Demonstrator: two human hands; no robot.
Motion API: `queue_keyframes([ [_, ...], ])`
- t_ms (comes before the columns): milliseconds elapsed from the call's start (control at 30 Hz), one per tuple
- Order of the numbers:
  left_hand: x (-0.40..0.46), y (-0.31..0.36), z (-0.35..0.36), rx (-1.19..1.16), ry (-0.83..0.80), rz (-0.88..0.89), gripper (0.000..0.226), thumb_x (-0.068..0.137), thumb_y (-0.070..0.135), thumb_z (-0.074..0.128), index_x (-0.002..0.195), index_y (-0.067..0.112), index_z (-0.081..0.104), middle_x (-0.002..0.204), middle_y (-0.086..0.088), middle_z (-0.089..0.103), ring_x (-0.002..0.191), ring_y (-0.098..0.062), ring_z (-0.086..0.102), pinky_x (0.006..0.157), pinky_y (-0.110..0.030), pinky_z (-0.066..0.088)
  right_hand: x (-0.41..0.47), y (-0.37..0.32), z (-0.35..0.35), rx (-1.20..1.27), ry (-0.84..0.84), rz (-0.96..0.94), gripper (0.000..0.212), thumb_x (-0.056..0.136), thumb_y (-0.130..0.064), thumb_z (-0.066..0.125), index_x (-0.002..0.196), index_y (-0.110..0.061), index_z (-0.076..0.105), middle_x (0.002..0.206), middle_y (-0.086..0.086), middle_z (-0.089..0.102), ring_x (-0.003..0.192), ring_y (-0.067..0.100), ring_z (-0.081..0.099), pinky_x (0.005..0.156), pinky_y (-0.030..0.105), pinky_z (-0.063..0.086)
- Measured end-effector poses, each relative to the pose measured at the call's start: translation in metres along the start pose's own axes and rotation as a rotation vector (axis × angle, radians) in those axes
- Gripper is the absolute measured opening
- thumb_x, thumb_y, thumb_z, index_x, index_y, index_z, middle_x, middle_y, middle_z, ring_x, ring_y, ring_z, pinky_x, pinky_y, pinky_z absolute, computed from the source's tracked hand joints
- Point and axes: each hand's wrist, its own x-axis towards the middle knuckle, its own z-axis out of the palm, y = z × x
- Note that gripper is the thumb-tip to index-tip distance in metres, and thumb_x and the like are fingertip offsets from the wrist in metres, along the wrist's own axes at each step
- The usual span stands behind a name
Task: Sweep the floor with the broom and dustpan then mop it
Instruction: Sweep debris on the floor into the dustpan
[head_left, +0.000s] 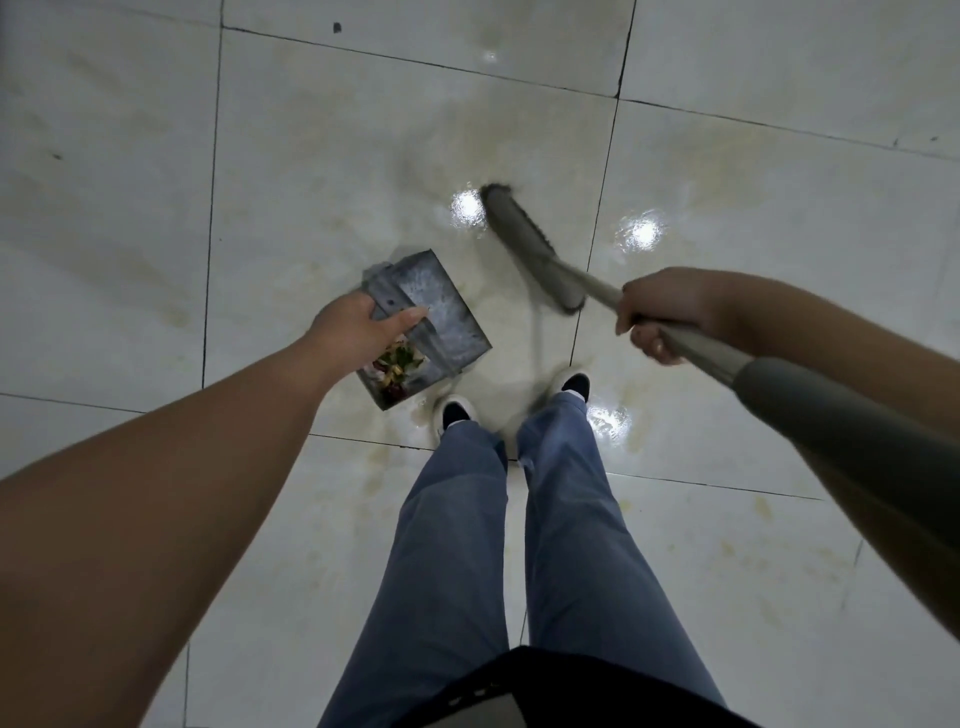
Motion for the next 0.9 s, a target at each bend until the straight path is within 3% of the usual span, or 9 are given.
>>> queue_keyframes([
  [100, -0.003, -0.003, 0.004, -0.055, -0.016, 0.017, 0.018, 0.081, 0.047, 0.065, 0.077, 0.03, 0.061, 0.086, 0.004, 0.066, 0.085, -0.017, 0.062, 0.07, -0.027, 0.052, 0.007, 0.012, 0.023, -0.008, -0.154, 0.051, 0.019, 0.092, -0.003, 0.035, 0.078, -0.015, 0.036, 0.029, 0.0, 0.034, 0.019, 0.005, 0.03, 0.026, 0.006, 0.027],
  [200, -0.006, -0.004, 0.013, -0.012, 0.008, 0.033, 0.022, 0.082, 0.047, 0.064, 0.075, 0.026, 0.061, 0.073, 0.013, 0.057, 0.07, -0.005, 0.054, 0.051, -0.016, 0.038, -0.001, 0.029, 0.028, 0.064, -0.266, 0.055, 0.015, 0.091, -0.004, 0.037, 0.091, -0.019, 0.04, 0.034, -0.002, 0.036, 0.02, 0.004, 0.032, 0.026, 0.007, 0.029],
  [300, -0.008, -0.003, 0.015, 0.007, 0.016, 0.014, 0.035, 0.081, 0.051, 0.062, 0.092, 0.018, 0.064, 0.086, 0.002, 0.063, 0.08, -0.015, 0.058, 0.062, -0.023, 0.045, -0.018, 0.047, 0.022, 0.17, -0.325, 0.046, 0.018, 0.091, -0.003, 0.037, 0.082, -0.018, 0.042, 0.036, -0.002, 0.036, 0.021, 0.004, 0.032, 0.025, 0.007, 0.028],
  [400, -0.015, 0.002, 0.013, 0.015, 0.028, -0.015, 0.052, 0.082, 0.052, 0.061, 0.102, 0.005, 0.065, 0.099, -0.013, 0.066, 0.089, -0.027, 0.063, 0.079, -0.036, 0.052, -0.043, 0.065, 0.01, 0.186, -0.299, -0.02, 0.02, 0.092, -0.001, 0.034, 0.101, -0.016, 0.044, 0.038, -0.003, 0.034, 0.021, 0.003, 0.029, 0.025, 0.007, 0.026],
  [533, -0.036, 0.018, 0.0, 0.009, 0.065, 0.006, 0.04, 0.083, 0.051, 0.061, 0.075, 0.012, 0.059, 0.073, -0.005, 0.06, 0.071, -0.024, 0.06, 0.059, -0.028, 0.044, -0.082, 0.086, -0.01, 0.214, -0.216, -0.074, 0.044, 0.093, -0.001, 0.034, 0.135, -0.015, 0.036, 0.037, -0.002, 0.034, 0.022, 0.003, 0.027, 0.027, 0.005, 0.025],
  [633, -0.057, 0.039, -0.009, -0.094, 0.074, 0.051, 0.032, 0.084, 0.044, 0.063, 0.066, 0.019, 0.056, 0.063, 0.001, 0.057, 0.06, -0.014, 0.055, 0.052, -0.022, 0.043, -0.11, 0.097, -0.024, 0.26, -0.138, -0.113, 0.046, 0.093, 0.0, 0.035, 0.134, -0.021, 0.039, 0.036, -0.001, 0.035, 0.021, 0.004, 0.028, 0.027, 0.006, 0.027],
  [733, -0.075, 0.066, -0.015, -0.117, 0.09, 0.076, 0.034, 0.084, 0.044, 0.063, 0.064, 0.017, 0.056, 0.06, -0.001, 0.055, 0.055, -0.012, 0.053, 0.045, -0.02, 0.038, -0.135, 0.109, -0.04, 0.324, -0.098, -0.13, 0.044, 0.093, 0.0, 0.035, 0.134, -0.016, 0.036, 0.036, -0.001, 0.035, 0.02, 0.004, 0.029, 0.027, 0.006, 0.027],
  [800, -0.083, 0.087, -0.016, -0.118, 0.092, 0.088, 0.038, 0.083, 0.047, 0.063, 0.063, 0.016, 0.055, 0.06, -0.004, 0.055, 0.055, -0.016, 0.052, 0.04, -0.019, 0.037, -0.146, 0.119, -0.05, 0.374, -0.073, -0.142, 0.036, 0.093, -0.001, 0.035, 0.123, -0.019, 0.043, 0.036, -0.001, 0.035, 0.021, 0.003, 0.029, 0.026, 0.006, 0.028],
  [900, -0.09, 0.114, -0.013, -0.09, 0.078, 0.125, 0.043, 0.081, 0.052, 0.062, 0.062, 0.014, 0.054, 0.06, -0.005, 0.054, 0.056, -0.019, 0.052, 0.049, -0.021, 0.036, -0.156, 0.131, -0.064, 0.402, -0.021, -0.154, 0.026, 0.093, -0.002, 0.036, 0.103, -0.026, 0.038, 0.037, -0.002, 0.034, 0.021, 0.003, 0.028, 0.026, 0.006, 0.027],
])
